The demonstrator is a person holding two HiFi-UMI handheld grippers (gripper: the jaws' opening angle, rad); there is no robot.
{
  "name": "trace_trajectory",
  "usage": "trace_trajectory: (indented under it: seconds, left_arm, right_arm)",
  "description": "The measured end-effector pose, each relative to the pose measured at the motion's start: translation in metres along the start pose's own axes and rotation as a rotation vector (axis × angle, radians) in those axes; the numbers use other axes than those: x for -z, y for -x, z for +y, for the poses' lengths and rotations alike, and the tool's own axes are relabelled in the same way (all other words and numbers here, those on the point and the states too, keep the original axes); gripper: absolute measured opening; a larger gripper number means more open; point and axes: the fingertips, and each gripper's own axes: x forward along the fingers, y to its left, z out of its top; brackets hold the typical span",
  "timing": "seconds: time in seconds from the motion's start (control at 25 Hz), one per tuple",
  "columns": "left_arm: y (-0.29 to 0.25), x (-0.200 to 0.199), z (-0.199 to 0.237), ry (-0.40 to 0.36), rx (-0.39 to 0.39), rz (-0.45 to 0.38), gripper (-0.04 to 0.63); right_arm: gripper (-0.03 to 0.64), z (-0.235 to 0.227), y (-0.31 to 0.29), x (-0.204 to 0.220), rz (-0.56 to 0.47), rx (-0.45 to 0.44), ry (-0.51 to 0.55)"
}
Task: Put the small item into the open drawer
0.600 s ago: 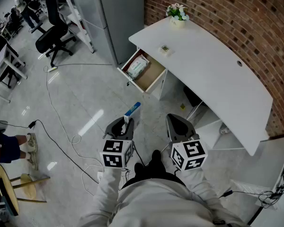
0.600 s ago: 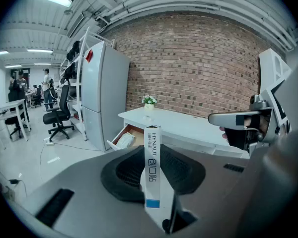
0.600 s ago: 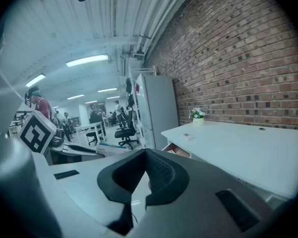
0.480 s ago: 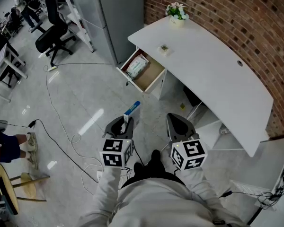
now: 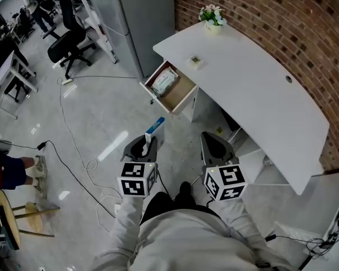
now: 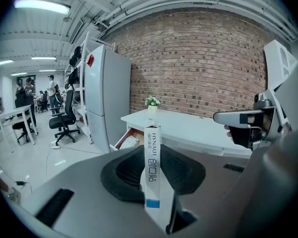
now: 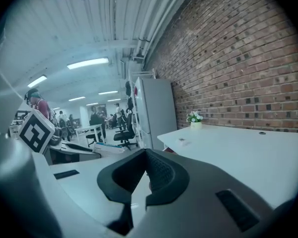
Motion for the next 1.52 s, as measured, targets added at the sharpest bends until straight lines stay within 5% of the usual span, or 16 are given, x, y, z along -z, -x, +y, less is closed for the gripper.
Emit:
trace_trajectory:
  seconds: [0.76,1.52]
  left_arm:
    - [-0.040,-0.003,0.014,0.032,-0.027,0.015,0.101]
    - [-0.181,-0.054,0.112,0.020,0.036,0.073,0.101]
  right_arm:
    - [0.026,-0.029,-0.025,0.000,-0.001,0.024,-0.019]
    - [0.026,-0.059,-0.188,-0.047,0.041,0.087,0.010]
